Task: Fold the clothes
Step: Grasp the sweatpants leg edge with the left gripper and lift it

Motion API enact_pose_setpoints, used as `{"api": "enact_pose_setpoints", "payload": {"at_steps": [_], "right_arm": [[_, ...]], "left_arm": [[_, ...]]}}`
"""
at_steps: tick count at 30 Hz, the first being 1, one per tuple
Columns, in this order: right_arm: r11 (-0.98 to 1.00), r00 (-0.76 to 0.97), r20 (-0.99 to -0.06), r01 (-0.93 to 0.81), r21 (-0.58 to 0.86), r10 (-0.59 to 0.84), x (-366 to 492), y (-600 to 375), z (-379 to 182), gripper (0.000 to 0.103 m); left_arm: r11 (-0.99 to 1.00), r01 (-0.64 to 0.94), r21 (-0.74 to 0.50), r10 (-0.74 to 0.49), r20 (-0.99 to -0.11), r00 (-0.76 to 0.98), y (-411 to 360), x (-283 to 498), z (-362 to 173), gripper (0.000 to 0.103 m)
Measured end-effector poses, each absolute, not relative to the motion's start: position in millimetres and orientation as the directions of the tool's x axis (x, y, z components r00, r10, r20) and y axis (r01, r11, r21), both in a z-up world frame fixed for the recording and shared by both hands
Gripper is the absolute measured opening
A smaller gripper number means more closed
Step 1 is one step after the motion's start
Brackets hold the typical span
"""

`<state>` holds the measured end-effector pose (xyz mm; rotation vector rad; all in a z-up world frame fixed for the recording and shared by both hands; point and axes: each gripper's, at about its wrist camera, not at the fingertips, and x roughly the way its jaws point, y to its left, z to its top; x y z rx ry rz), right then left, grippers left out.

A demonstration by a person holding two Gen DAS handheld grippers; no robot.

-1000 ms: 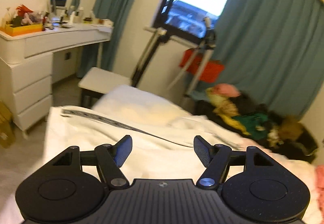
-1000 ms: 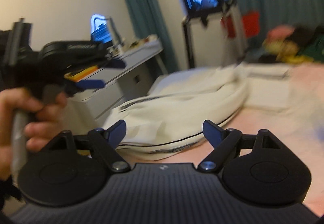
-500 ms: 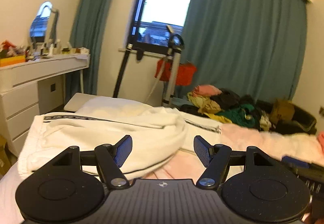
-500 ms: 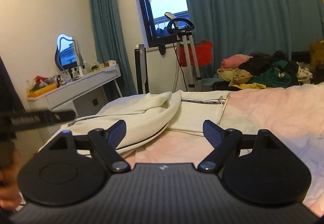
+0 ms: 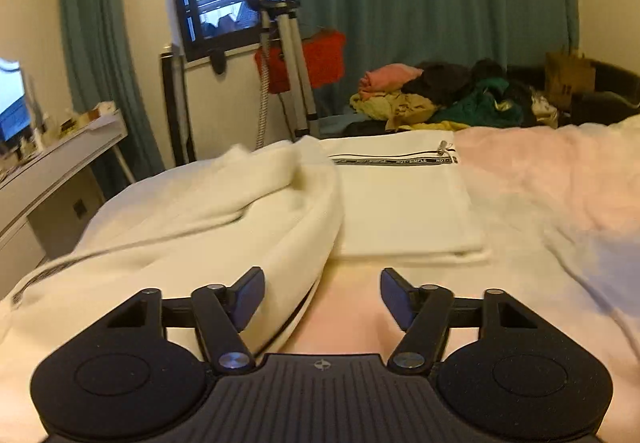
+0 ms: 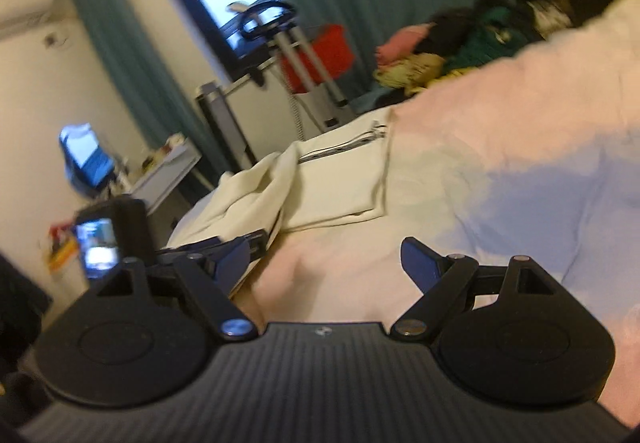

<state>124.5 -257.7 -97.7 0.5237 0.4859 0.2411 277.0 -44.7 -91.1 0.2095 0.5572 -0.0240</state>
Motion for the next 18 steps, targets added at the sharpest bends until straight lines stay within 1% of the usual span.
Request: {"api": "enact_pose_setpoints", "payload": {"at_steps": [2, 3, 5, 6, 7, 8, 9, 12, 13, 16, 18], "right_arm": [[0.835, 0.860, -0.384, -0.083, 0.544, 0.336, 133.2, -262.4, -107.5, 0.086], [0.840, 0.857, -0.394, -0.077, 0.538, 0.331, 138.9, -261.6, -112.2, 0.085], [0.849, 0.852, -0.413, -0.065, 0.525, 0.321, 150.4, -259.8, -121.6, 0.085], [0.853, 0.849, -0.423, -0.059, 0.519, 0.316, 156.1, -258.8, -126.3, 0.085], [0.857, 0.846, -0.433, -0.052, 0.512, 0.310, 161.9, -257.9, -131.0, 0.085], [0.862, 0.843, -0.443, -0.046, 0.506, 0.305, 167.6, -257.0, -135.7, 0.085], [0.866, 0.840, -0.452, -0.040, 0.499, 0.300, 173.3, -256.0, -140.4, 0.085], [0.878, 0.830, -0.480, -0.022, 0.478, 0.283, 190.5, -253.3, -154.5, 0.085], [0.875, 0.830, -0.480, -0.022, 0.483, 0.286, 188.9, -252.9, -154.0, 0.085], [0.866, 0.829, -0.475, -0.023, 0.500, 0.296, 182.2, -251.9, -151.1, 0.085], [0.860, 0.828, -0.472, -0.023, 0.511, 0.302, 177.7, -251.2, -149.2, 0.085]], "left_arm": [[0.973, 0.104, 0.208, 0.025, -0.538, 0.843, -52.9, 309.5, -103.5, 0.057], [0.965, 0.104, 0.241, 0.044, -0.537, 0.843, -58.5, 326.0, -109.5, 0.051], [0.944, 0.087, 0.317, 0.097, -0.523, 0.847, -69.2, 358.2, -120.7, 0.048], [0.934, 0.066, 0.351, 0.132, -0.510, 0.850, -72.7, 373.6, -125.8, 0.041], [0.923, 0.054, 0.382, 0.157, -0.499, 0.853, -76.4, 386.5, -131.4, 0.025], [0.910, 0.044, 0.412, 0.179, -0.486, 0.855, -80.0, 399.1, -137.0, 0.016], [0.903, 0.048, 0.427, 0.179, -0.477, 0.860, -83.0, 401.9, -139.5, 0.001], [0.884, 0.068, 0.463, 0.169, -0.451, 0.876, -91.3, 405.2, -145.1, 0.000], [0.878, 0.077, 0.473, 0.151, -0.426, 0.892, -94.0, 396.9, -141.7, 0.000], [0.865, 0.132, 0.484, 0.052, -0.348, 0.936, -103.3, 352.6, -122.8, 0.000], [0.841, 0.162, 0.515, 0.012, -0.318, 0.948, -107.8, 324.2, -115.2, 0.000]]}}
